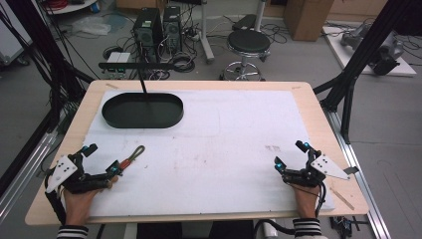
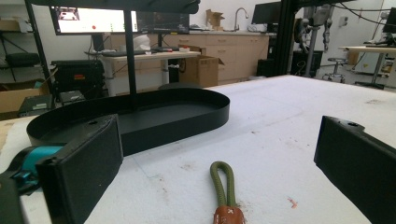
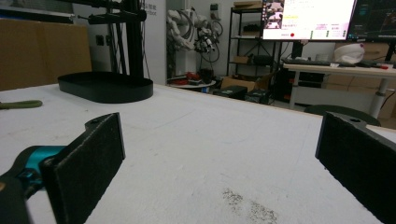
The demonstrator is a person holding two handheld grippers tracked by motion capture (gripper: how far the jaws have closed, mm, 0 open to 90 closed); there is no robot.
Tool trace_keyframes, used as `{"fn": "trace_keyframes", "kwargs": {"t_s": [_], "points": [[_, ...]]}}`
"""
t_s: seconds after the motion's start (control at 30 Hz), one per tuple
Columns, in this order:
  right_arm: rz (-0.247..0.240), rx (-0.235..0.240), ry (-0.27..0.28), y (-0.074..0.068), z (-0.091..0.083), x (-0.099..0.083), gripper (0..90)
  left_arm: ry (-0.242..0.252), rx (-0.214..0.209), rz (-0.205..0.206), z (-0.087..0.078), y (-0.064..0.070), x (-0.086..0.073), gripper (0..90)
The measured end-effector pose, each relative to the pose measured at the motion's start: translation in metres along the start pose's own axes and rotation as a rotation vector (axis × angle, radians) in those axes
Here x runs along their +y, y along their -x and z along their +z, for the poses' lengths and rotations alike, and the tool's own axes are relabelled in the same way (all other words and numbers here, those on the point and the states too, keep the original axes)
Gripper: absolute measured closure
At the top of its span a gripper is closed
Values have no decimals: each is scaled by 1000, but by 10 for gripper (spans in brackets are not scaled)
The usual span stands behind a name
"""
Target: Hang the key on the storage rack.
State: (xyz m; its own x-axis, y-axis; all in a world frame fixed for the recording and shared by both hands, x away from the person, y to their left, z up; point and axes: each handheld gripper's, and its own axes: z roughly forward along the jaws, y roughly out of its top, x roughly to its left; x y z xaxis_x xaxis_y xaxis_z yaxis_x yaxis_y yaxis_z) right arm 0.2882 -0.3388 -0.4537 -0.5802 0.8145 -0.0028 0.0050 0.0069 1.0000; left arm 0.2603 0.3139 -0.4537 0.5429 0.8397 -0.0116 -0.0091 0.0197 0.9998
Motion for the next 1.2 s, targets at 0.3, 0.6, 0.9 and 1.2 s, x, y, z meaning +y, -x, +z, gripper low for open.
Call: {"fn": "trace_keyframes", "kwargs": {"t_s": [0.3, 0.6, 0.9, 1.2], "points": [[-3, 0, 4, 0, 0, 0, 3, -2, 0, 11, 0, 1, 0, 17], [-1, -3, 0, 0, 0, 0, 3, -3, 1, 2, 0, 0, 0, 17], [-3, -4, -4, -1, 0, 0, 3, -46, 4, -3, 1, -1, 3, 17], [-4, -4, -4, -1, 0, 0, 3, -130, -54, -15, -1, -6, 24, 17]]}}
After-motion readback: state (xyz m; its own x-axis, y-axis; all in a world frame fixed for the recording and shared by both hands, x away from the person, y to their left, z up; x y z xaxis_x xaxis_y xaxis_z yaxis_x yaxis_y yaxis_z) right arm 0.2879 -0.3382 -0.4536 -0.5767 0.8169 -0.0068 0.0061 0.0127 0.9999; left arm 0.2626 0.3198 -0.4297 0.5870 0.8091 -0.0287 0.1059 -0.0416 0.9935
